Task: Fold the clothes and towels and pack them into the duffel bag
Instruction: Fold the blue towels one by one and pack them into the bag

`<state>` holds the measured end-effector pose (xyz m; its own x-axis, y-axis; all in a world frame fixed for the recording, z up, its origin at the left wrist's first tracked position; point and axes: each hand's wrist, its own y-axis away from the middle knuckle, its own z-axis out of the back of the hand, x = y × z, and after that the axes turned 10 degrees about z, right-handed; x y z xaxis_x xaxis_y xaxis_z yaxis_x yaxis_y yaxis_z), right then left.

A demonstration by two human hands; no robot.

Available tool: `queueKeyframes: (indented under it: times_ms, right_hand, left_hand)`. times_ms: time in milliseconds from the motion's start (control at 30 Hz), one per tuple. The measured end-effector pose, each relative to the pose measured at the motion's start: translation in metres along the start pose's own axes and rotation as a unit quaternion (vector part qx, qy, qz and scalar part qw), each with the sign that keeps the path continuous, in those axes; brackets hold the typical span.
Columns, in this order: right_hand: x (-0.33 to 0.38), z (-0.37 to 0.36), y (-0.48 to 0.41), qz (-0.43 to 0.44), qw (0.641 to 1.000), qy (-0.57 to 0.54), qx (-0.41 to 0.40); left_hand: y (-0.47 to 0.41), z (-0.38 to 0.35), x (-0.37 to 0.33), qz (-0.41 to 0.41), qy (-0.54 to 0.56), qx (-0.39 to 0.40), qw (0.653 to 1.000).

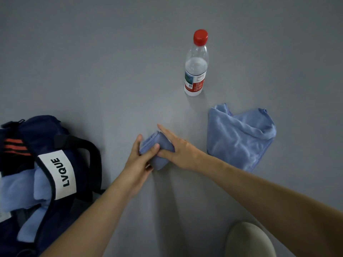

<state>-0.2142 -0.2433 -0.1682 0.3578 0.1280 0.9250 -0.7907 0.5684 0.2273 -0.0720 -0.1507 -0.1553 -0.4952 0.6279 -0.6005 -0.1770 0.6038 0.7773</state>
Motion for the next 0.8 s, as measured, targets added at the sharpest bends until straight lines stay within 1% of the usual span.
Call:
queueKeyframes:
  times_ms: [67, 167, 233, 300, 367, 467, 567, 633, 700, 800]
  right_hand:
    - [0.003, 0.006, 0.004, 0.002, 1.0, 0.02, 0.01]
    - [0.016, 0.014, 0.013, 0.01, 0.995, 0.101, 0.02]
    - [0.028, 0.014, 0.017, 0.034, 0.991, 0.132, 0.016]
    - [0.047, 0.009, 0.016, 0.069, 0.991, 0.117, 0.021]
    - [0.067, -0.005, 0.012, 0.093, 0.989, 0.1, 0.05]
    - [0.107, -0.034, 0.01, 0.127, 0.98, 0.124, 0.092]
    - [0.142, -0.057, -0.001, 0.147, 0.97, 0.164, 0.1]
    - [0.16, -0.071, -0.013, 0.148, 0.97, 0.161, 0.103]
    - [0.176, -0.083, -0.026, 0.148, 0.97, 0.159, 0.107]
    - [0.194, -0.099, -0.053, 0.147, 0.964, 0.199, 0.101]
  left_hand:
    - [0.0, -0.005, -0.01, -0.003, -0.03, -0.008, 1.0]
    - [0.006, -0.01, -0.028, -0.023, -0.08, -0.033, 0.996]
    - [0.017, -0.006, -0.043, -0.037, -0.131, -0.048, 0.99]
    - [0.038, 0.006, -0.06, -0.053, -0.179, -0.066, 0.98]
    - [0.067, 0.027, -0.076, -0.07, -0.223, -0.091, 0.968]
    - [0.115, 0.065, -0.087, -0.088, -0.261, -0.113, 0.955]
    - [0.143, 0.098, -0.088, -0.122, -0.238, -0.142, 0.953]
    - [0.154, 0.12, -0.091, -0.148, -0.192, -0.144, 0.959]
    - [0.161, 0.14, -0.097, -0.173, -0.175, -0.146, 0.958]
    - [0.162, 0.174, -0.115, -0.202, -0.171, -0.206, 0.942]
